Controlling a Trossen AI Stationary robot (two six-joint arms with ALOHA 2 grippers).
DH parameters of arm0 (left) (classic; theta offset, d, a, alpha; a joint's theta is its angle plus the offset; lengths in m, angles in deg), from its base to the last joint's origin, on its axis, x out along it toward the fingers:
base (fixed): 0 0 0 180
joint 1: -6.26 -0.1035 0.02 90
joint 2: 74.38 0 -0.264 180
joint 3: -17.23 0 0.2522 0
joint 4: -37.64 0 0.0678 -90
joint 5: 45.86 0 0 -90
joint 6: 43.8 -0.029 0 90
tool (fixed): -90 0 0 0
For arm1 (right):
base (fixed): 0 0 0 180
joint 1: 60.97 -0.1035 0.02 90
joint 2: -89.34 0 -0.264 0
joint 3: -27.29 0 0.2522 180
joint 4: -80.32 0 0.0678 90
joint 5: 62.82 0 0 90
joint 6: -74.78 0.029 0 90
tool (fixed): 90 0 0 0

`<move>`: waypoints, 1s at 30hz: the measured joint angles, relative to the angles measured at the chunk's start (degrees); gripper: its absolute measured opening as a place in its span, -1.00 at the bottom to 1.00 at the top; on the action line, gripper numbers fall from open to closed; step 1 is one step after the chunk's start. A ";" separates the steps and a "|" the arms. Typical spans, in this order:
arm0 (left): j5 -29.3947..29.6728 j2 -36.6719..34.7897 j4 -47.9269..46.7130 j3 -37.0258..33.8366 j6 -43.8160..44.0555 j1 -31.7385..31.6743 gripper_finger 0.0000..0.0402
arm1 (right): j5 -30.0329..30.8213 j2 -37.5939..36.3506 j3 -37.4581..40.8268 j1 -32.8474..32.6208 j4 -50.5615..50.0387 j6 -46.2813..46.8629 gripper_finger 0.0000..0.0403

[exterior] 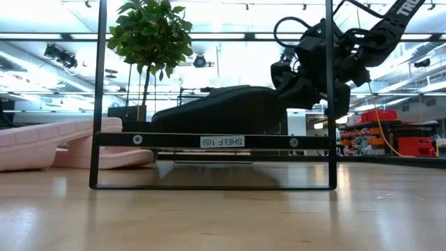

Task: Pick and place slides into the shelf
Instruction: Put the black slipper on the shelf

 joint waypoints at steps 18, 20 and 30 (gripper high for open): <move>0.00 0.00 -0.58 0.00 -0.05 -0.07 -0.87 | 2.51 -2.03 0.00 0.00 -5.06 -0.57 -0.77; 0.00 0.00 -0.58 0.00 -0.07 -0.07 -0.89 | 2.54 -2.03 0.00 0.00 -5.60 -0.62 -0.79; 0.00 0.00 -0.93 0.00 -0.02 -0.07 -0.86 | 5.13 -2.05 0.00 0.00 -9.02 -2.67 -0.66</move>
